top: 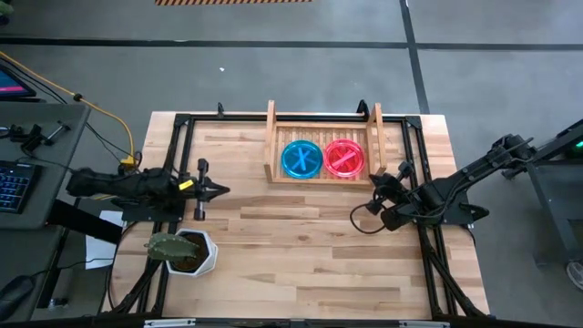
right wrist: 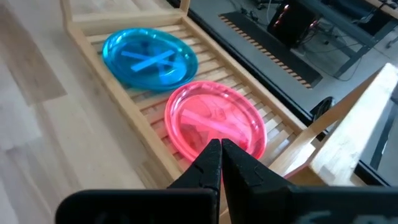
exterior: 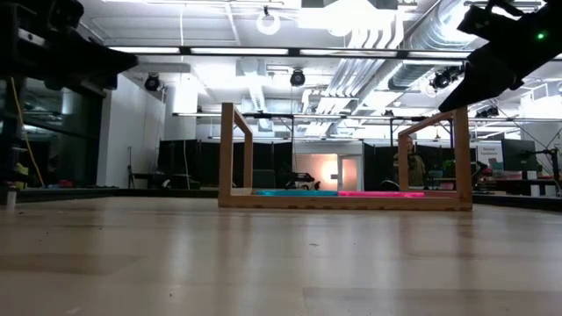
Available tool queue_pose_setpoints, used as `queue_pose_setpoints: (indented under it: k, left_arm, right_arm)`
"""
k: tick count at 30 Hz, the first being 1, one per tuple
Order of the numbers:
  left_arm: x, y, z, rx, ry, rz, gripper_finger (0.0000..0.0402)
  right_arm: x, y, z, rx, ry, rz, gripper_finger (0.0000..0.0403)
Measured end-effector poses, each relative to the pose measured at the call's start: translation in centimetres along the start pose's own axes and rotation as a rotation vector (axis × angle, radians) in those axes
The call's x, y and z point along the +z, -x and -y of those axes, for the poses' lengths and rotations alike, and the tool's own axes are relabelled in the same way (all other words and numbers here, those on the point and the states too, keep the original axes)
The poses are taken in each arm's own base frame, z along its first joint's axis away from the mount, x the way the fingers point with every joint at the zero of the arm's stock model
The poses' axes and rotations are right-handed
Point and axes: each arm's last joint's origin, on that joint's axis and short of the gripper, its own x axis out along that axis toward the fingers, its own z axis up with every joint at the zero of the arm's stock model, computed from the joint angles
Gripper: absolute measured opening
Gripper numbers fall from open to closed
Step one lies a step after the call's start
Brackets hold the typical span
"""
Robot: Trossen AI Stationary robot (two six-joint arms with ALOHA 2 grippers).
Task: Place and stack plates onto a shelf
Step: Return to Home Position
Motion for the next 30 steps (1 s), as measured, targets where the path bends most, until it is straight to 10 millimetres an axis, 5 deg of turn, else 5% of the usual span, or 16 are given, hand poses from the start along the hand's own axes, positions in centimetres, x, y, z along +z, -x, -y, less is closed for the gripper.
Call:
queue_pose_setpoints:
  k: [15, 25, 30]
  left_arm:
    - [-0.5, 0.4, -0.1, 0.023, 0.022, -0.031, 0.0000]
    - [-0.5, 0.4, -0.1, 0.023, 0.079, -0.029, 0.0000]
    - [-0.5, 0.4, -0.1, 0.024, 0.080, -0.029, 0.0000]
  right_arm:
    - [0.2, 1.6, 1.1, 0.143, 0.035, 0.001, 0.0000]
    - [-1.1, 3.8, 2.6, 0.484, -0.015, 0.244, 0.0000]
    - [-0.2, 4.4, 3.8, 0.667, -0.060, 0.409, 0.0000]
